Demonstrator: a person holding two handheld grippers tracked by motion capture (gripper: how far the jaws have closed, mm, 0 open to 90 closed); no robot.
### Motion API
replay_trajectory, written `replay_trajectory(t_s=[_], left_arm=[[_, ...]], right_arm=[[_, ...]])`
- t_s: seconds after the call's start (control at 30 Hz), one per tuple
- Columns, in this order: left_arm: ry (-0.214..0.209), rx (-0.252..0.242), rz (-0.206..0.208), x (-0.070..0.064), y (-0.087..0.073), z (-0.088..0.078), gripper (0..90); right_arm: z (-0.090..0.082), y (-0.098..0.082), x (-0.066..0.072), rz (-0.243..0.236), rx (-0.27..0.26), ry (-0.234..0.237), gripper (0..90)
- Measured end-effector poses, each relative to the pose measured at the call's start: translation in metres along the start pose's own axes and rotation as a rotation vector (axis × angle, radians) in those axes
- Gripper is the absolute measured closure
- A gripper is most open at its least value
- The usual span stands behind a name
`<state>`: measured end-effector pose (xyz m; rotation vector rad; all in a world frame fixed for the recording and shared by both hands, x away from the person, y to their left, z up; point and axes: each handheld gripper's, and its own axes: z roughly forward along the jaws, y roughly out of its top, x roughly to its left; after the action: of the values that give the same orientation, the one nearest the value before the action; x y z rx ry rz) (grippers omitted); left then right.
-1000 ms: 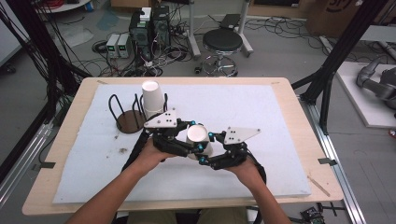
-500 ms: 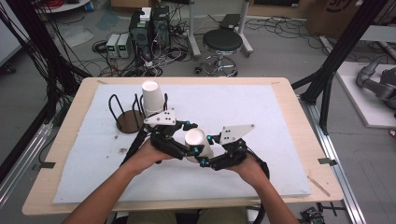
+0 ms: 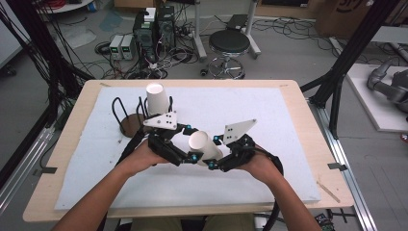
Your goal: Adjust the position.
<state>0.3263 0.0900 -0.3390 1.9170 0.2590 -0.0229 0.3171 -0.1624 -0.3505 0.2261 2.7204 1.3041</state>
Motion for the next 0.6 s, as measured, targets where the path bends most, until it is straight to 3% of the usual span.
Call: replay_trajectory(t_s=[0.4, 0.6], left_arm=[[-0.010, 0.102, 0.025, 0.001, -0.001, 0.007, 20.4], [-0.019, 0.123, 0.029, 0.000, -0.003, 0.012, 24.1]], right_arm=[[0.011, 0.017, 0.005, -0.089, 0.206, -0.015, 36.4], [0.013, 0.019, 0.005, -0.101, 0.240, -0.008, 36.4]])
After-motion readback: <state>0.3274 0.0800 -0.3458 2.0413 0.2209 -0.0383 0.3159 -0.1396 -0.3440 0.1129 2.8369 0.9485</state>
